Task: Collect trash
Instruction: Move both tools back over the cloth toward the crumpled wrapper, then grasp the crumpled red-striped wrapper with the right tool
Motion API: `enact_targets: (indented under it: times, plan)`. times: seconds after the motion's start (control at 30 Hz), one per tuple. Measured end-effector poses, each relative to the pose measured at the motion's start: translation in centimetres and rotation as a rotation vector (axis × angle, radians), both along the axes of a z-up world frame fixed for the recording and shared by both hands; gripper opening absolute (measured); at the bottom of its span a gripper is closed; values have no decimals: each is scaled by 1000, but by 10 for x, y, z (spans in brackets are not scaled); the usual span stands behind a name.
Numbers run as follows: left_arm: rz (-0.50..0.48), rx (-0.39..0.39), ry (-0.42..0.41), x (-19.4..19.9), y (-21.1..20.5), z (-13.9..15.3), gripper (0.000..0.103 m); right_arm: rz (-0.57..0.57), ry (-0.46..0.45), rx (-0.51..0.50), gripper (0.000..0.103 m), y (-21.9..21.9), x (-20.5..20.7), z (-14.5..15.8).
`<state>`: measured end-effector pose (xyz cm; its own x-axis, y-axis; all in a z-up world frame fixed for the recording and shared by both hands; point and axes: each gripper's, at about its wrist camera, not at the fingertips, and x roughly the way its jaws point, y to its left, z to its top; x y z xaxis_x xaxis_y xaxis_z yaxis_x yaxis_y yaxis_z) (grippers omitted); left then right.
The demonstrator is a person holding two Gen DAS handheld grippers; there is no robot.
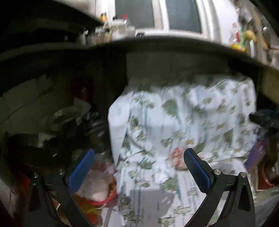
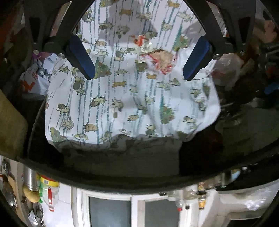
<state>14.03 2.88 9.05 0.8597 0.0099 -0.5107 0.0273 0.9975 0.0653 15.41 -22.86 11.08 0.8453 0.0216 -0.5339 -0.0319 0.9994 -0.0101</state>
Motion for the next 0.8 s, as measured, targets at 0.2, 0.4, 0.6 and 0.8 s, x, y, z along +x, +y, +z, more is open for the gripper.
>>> enact_targets:
  times: [0.2,0.4,0.6,0.8]
  plan:
    - [94,-38,67,48,18,-21,103,-98,55,121,101,-28,42,-30]
    - [107,-4,86,67,21,-31,103,-58,234,80,100,-36,83,-86]
    - [67,-77,196,87,24,-46,103,-27,331,105,100,-34,111,-117]
    - [85,-105,263,106,27,-61,103,13,420,86,100,-16,137,-144]
